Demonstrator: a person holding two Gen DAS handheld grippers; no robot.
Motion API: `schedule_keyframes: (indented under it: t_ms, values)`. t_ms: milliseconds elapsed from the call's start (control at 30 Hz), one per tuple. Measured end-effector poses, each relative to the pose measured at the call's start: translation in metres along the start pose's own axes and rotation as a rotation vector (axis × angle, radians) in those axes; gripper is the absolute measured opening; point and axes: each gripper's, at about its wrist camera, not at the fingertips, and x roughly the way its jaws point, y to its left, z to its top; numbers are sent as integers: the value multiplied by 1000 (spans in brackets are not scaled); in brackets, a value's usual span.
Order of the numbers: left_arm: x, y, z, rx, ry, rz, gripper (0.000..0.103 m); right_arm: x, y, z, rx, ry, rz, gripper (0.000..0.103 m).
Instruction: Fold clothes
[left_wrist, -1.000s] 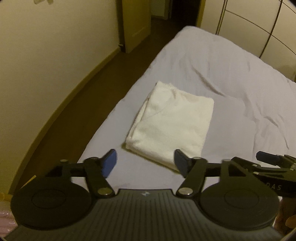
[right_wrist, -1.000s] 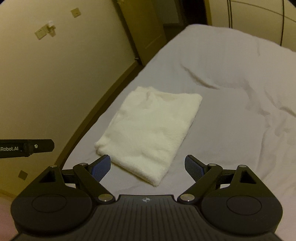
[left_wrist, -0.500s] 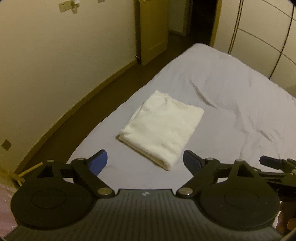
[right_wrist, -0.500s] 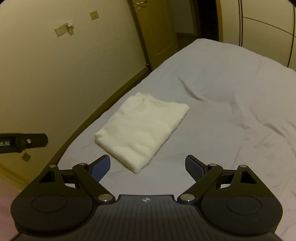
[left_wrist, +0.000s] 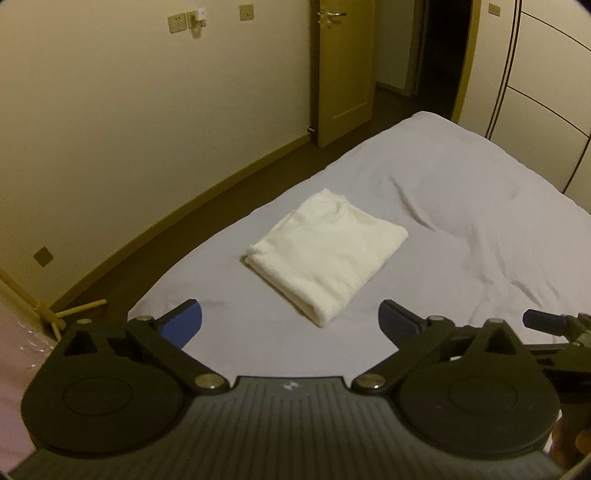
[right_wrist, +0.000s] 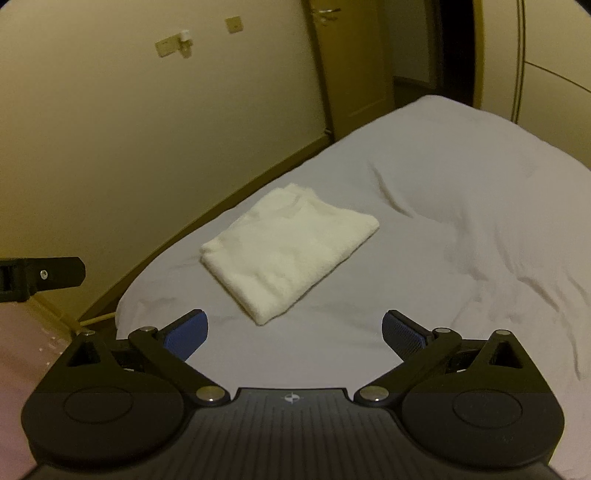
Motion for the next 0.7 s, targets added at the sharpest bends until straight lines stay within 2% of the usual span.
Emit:
schedule_keyframes:
  t_ms: [300, 500, 567, 700]
  values:
    - [-15, -25, -22, -53, -6, 41, 102, -14, -17, -2, -72, 8, 23, 103]
    - [-14, -38, -36, -83, -24, 114, 102, -10, -22, 1, -132, 18, -23, 103]
    - [-11, -41, -40, -84, -12, 131, 102, -7, -22, 2, -165, 16, -39, 103]
    - [-1, -39, -48, -114, 32, 117, 102, 1, -21, 4, -208, 21, -63, 103]
